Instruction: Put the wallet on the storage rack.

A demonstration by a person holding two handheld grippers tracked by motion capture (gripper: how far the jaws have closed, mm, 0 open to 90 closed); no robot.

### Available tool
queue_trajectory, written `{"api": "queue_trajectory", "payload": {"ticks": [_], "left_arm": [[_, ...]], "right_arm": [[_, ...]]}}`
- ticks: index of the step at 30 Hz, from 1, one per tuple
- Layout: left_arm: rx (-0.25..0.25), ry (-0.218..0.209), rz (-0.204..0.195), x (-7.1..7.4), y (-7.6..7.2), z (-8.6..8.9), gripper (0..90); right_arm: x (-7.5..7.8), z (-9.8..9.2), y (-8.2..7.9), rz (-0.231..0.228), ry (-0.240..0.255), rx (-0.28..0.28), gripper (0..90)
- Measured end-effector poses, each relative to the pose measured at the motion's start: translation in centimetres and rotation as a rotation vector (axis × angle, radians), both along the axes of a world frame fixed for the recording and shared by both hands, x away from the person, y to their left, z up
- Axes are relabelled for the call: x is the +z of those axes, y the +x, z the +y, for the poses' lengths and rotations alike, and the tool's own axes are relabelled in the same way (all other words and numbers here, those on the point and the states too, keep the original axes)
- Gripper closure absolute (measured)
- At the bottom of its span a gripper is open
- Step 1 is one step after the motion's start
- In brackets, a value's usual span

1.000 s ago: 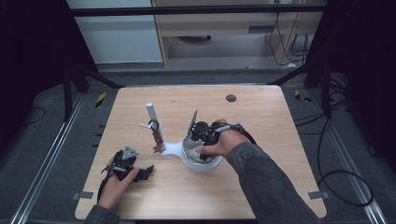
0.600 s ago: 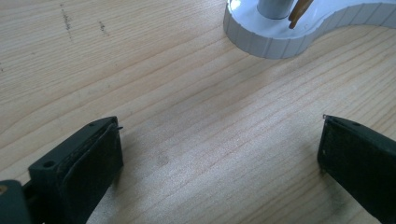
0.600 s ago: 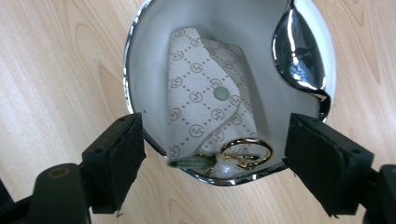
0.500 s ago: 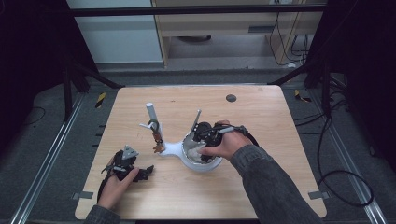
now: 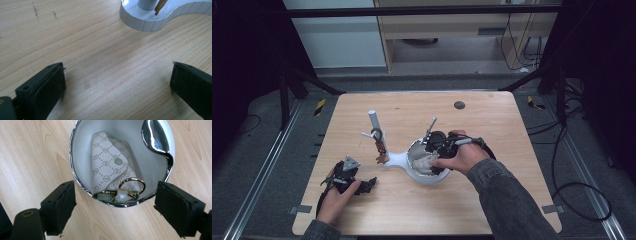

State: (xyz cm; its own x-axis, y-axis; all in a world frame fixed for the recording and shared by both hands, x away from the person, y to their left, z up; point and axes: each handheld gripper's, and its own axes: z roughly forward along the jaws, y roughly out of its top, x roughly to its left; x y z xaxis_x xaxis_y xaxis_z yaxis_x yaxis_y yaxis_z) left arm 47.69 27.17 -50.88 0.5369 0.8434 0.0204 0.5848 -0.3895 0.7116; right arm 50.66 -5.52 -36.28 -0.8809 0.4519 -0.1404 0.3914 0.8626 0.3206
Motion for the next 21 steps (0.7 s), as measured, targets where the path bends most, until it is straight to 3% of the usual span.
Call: {"api": "queue_trajectory", "payload": {"ticks": [11, 21], "left_arm": [[0.001, -0.001, 0.001, 0.0, 0.0, 0.0, 0.0], [-0.001, 0.001, 0.002, 0.0, 0.0, 0.0, 0.0]], "right_arm": [[0.3, -1.9, -0.5, -0.034, 0.071, -0.035, 10.3], [0.3, -3.4, -0.7, -0.056, 0.106, -0.07, 9.2]]}}
